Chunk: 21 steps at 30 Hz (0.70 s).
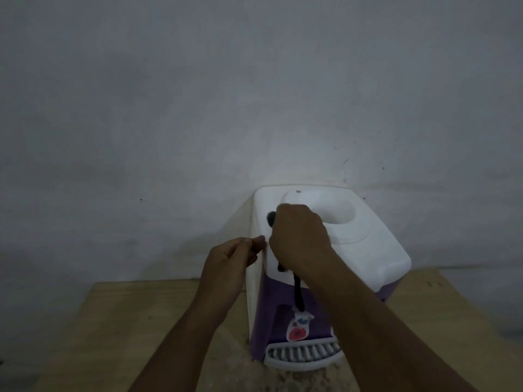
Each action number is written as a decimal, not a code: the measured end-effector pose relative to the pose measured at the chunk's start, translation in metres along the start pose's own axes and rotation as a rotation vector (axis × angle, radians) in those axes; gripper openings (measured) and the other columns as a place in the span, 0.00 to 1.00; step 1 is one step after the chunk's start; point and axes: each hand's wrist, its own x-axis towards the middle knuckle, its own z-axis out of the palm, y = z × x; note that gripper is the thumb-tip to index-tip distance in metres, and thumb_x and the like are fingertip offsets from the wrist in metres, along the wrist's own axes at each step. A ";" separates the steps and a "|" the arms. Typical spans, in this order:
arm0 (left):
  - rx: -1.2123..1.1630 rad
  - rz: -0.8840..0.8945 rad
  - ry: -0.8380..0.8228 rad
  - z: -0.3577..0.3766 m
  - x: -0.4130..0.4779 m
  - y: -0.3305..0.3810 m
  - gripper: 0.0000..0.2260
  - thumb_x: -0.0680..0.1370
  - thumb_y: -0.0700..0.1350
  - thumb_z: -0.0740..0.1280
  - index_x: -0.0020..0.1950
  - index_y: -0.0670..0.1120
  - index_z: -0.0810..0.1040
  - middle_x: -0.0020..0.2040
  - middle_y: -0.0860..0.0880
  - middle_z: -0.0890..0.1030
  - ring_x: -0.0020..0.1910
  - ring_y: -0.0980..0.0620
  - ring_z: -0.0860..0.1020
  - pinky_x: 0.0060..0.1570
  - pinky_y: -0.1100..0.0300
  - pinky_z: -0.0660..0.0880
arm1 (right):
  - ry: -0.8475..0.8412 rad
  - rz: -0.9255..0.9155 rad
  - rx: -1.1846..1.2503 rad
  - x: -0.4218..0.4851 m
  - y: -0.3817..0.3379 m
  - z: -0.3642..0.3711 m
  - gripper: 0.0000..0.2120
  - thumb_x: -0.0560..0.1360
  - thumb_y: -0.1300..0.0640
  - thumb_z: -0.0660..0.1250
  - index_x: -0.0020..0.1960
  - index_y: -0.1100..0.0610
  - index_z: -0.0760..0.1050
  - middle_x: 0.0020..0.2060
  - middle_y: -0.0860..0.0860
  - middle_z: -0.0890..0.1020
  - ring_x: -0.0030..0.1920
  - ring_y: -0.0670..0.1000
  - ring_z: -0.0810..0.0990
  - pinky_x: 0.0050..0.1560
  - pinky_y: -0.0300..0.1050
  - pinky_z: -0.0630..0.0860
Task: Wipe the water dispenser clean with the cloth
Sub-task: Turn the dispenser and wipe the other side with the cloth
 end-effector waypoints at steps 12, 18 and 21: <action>0.177 0.158 0.016 0.003 -0.008 -0.004 0.10 0.79 0.41 0.66 0.57 0.50 0.84 0.56 0.59 0.83 0.56 0.68 0.78 0.56 0.75 0.72 | -0.020 0.167 0.294 -0.032 0.097 -0.048 0.10 0.77 0.57 0.65 0.40 0.60 0.75 0.32 0.52 0.77 0.31 0.48 0.77 0.27 0.36 0.66; 0.185 0.179 0.038 0.007 -0.011 -0.007 0.10 0.79 0.41 0.66 0.58 0.50 0.83 0.56 0.60 0.82 0.55 0.71 0.77 0.53 0.79 0.71 | 0.036 0.136 -0.012 -0.036 0.085 -0.012 0.16 0.78 0.60 0.60 0.32 0.53 0.62 0.34 0.49 0.70 0.35 0.47 0.69 0.34 0.37 0.62; 0.168 0.158 0.024 0.006 -0.011 -0.009 0.11 0.80 0.41 0.65 0.59 0.52 0.82 0.57 0.60 0.81 0.56 0.71 0.76 0.55 0.76 0.71 | 0.019 0.142 -0.040 -0.033 0.067 0.001 0.16 0.77 0.63 0.57 0.32 0.54 0.59 0.40 0.52 0.69 0.43 0.50 0.69 0.42 0.41 0.63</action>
